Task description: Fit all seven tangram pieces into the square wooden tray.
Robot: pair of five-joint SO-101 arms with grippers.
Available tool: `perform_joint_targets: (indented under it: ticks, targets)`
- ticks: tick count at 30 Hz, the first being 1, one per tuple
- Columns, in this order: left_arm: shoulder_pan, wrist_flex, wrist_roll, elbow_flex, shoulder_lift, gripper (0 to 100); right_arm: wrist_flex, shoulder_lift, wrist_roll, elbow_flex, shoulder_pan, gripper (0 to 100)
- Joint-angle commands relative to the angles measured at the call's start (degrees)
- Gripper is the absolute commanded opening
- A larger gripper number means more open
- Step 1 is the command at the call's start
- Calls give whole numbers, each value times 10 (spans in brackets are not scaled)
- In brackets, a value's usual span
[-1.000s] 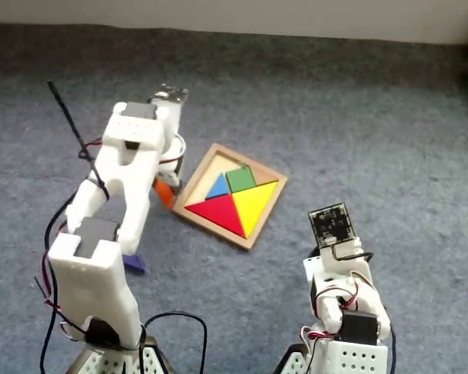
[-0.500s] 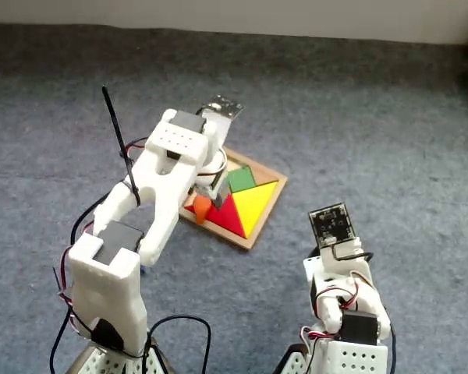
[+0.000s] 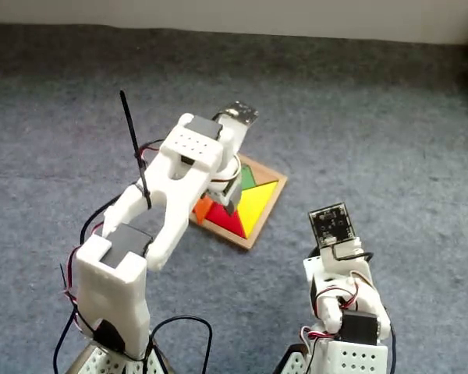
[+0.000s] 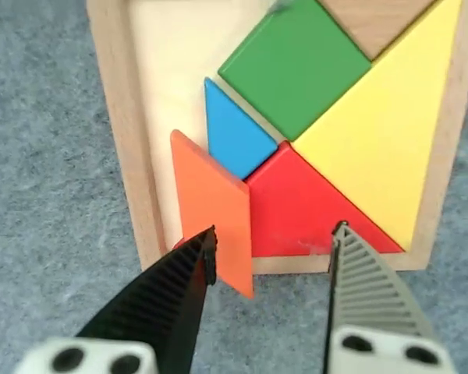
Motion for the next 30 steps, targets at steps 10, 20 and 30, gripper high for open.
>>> perform_joint_targets:
  ticks: [10, 20, 30]
  targets:
    - [-34, -55, -2, 46, -34, 241, -11, -7, -2, 73, 8, 67]
    - [-35, -49, -1, -32, 65, 206, -11, -7, -2, 73, 8, 67]
    - [-35, -9, -1, -83, 91, 186, -11, -7, -2, 73, 8, 67]
